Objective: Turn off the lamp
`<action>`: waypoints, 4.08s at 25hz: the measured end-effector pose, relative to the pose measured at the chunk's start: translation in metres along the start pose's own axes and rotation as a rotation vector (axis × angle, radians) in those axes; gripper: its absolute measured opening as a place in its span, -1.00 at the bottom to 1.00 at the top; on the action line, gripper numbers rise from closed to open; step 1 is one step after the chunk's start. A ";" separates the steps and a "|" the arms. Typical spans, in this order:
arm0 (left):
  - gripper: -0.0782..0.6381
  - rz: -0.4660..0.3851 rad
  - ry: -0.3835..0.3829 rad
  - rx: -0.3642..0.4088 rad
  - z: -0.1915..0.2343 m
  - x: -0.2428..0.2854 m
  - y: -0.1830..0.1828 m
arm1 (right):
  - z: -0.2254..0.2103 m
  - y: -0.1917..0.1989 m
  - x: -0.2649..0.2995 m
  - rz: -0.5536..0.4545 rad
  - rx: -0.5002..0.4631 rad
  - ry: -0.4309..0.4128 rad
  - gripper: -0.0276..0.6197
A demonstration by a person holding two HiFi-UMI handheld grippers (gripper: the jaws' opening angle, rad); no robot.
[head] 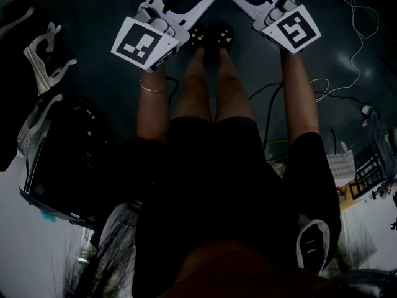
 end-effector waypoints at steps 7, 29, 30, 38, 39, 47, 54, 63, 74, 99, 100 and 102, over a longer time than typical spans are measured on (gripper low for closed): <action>-0.52 0.006 0.003 -0.007 -0.001 0.003 0.003 | 0.000 0.000 0.000 -0.003 0.003 0.000 -0.72; -0.52 0.074 -0.011 -0.035 0.001 0.011 0.030 | 0.010 0.042 -0.004 0.114 -0.044 -0.026 -0.73; -0.52 0.079 -0.010 -0.041 0.001 0.011 0.033 | 0.011 0.046 -0.004 0.114 -0.042 -0.026 -0.73; -0.52 0.110 -0.002 -0.074 -0.001 0.011 0.053 | 0.020 0.069 -0.005 0.121 0.030 -0.013 -0.73; -0.52 0.118 -0.002 -0.082 0.000 0.011 0.057 | 0.021 0.073 -0.005 0.126 0.039 -0.009 -0.73; -0.52 0.147 0.012 -0.106 0.002 0.014 0.081 | 0.021 0.098 -0.006 0.171 0.072 -0.009 -0.72; -0.52 0.152 0.007 -0.110 0.009 0.007 0.091 | 0.017 0.112 -0.009 0.177 0.117 0.028 -0.73; -0.52 0.155 0.053 -0.124 0.014 0.025 0.103 | 0.025 0.130 0.001 0.272 0.047 -0.018 -0.73; -0.64 0.171 0.057 -0.151 0.016 0.036 0.109 | 0.028 0.140 -0.004 0.294 0.050 -0.025 -0.72; -0.72 0.195 0.001 -0.117 0.028 0.041 0.159 | -0.010 0.134 -0.038 0.087 0.235 0.230 -0.67; -0.72 0.192 -0.004 -0.123 0.029 0.041 0.162 | -0.011 0.133 -0.037 0.078 0.237 0.231 -0.67; -0.72 0.183 -0.008 -0.129 0.032 0.042 0.167 | -0.016 0.130 -0.034 0.045 0.254 0.239 -0.67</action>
Point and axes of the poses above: the fingertips, and each gripper's own axes: x forward along the fingers, z to its left, y out of its underside, the point moved 7 cm from there along -x, backward along the fingers, and after that the axes turned 4 degrees about -z, right-handed, at the moved point
